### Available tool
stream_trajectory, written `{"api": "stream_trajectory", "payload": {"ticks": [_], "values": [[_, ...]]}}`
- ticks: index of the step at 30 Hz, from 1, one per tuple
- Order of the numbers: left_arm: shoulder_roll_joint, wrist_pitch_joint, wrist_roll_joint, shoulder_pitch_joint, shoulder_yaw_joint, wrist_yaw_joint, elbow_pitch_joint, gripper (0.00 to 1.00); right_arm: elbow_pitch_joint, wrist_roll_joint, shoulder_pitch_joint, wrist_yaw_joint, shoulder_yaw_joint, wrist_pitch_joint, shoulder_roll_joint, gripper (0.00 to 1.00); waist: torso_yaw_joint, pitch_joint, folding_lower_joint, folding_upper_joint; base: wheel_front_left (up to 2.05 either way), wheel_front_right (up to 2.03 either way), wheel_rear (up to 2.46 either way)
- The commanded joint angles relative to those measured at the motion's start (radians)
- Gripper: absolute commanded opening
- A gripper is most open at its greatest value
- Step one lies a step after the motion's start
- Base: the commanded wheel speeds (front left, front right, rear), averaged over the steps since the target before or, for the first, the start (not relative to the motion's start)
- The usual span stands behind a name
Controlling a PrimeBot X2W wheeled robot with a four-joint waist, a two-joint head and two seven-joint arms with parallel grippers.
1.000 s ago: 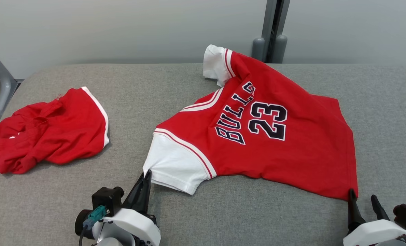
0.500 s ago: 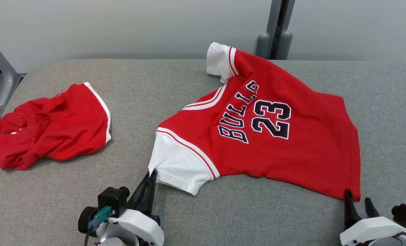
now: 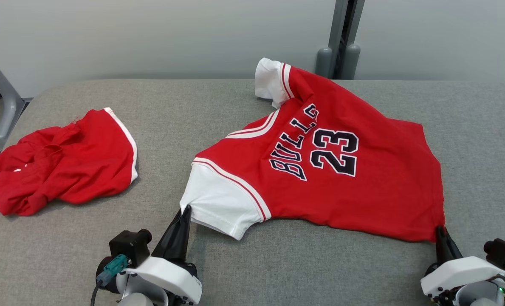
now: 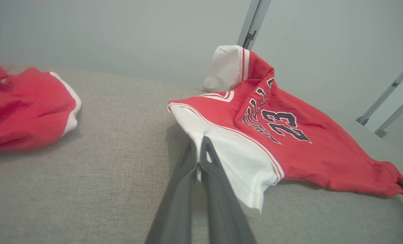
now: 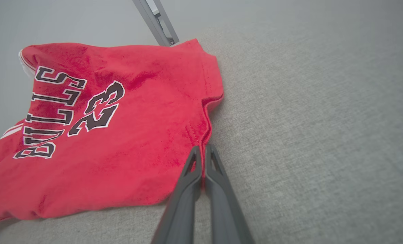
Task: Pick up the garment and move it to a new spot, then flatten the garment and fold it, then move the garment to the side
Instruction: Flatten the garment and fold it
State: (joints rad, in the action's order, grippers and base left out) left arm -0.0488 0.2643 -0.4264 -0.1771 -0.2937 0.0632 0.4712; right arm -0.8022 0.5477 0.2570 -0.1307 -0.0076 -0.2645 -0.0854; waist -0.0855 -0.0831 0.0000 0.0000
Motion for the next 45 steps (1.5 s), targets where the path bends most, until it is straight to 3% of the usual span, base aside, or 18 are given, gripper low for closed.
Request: {"api": "stream_trajectory", "payload": {"ticks": [1,10,22,31,37,45], "values": [[-0.003,0.000,-0.002,-0.007,-0.001,0.008,-0.017,0.00,0.017,-0.005,0.006,0.000,0.003,0.000,-0.017,0.00,0.008,0.011,0.0000,0.0000,0.00,0.00,0.00],[-0.004,0.000,-0.134,-0.037,0.006,0.031,-0.113,0.00,0.088,-0.050,0.086,0.000,0.076,0.000,-0.096,0.00,0.049,0.075,0.0000,0.0000,0.00,0.00,0.00],[-0.004,0.000,-0.188,-0.187,0.026,0.049,-0.228,0.00,0.129,-0.088,0.311,0.000,0.199,0.044,-0.218,0.00,0.085,0.124,0.0000,0.0000,0.00,0.00,0.00],[-0.017,-0.016,-0.193,-0.299,0.046,0.022,-0.248,0.00,0.159,-0.164,0.451,0.000,0.222,0.103,-0.220,0.00,0.095,0.126,0.0000,0.0000,0.00,0.00,0.00],[-0.078,-0.119,-0.160,-0.453,0.034,0.020,-0.202,0.00,0.142,-0.204,0.576,0.000,0.241,0.185,-0.226,0.00,0.099,0.067,0.0000,0.0000,0.00,0.00,0.00],[-0.161,-0.226,-0.127,-0.824,0.043,0.036,-0.070,0.00,0.075,-0.228,0.902,0.000,0.282,0.252,-0.241,0.00,0.103,-0.177,0.0000,0.0000,0.00,0.00,0.00]]}}
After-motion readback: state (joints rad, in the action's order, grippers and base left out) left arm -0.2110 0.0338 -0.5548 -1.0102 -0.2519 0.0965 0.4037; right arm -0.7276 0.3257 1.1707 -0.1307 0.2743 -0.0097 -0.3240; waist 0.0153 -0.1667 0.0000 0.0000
